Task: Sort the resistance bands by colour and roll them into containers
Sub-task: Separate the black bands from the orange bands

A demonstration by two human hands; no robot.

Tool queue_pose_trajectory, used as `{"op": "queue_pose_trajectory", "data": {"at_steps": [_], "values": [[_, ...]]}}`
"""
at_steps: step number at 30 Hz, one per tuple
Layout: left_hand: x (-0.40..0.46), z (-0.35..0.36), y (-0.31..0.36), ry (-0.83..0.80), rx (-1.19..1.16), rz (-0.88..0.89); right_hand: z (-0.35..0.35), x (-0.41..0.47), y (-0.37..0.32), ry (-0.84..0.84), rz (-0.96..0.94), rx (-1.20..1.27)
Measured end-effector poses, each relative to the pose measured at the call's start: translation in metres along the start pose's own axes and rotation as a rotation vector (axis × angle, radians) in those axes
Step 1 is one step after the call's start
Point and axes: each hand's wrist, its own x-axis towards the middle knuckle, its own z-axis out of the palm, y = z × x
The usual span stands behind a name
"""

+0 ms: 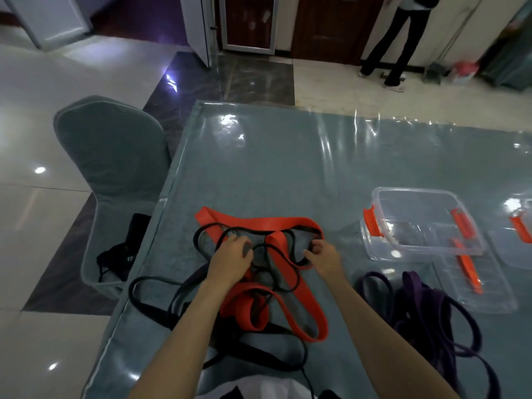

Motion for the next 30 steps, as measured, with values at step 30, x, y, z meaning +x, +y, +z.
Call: {"op": "queue_pose_trajectory", "data": {"at_steps": [30], "values": [[0.085, 0.004, 0.029, -0.078, 0.084, 0.156, -0.044, -0.023, -0.164, -0.135, -0.596, 0.555]]}}
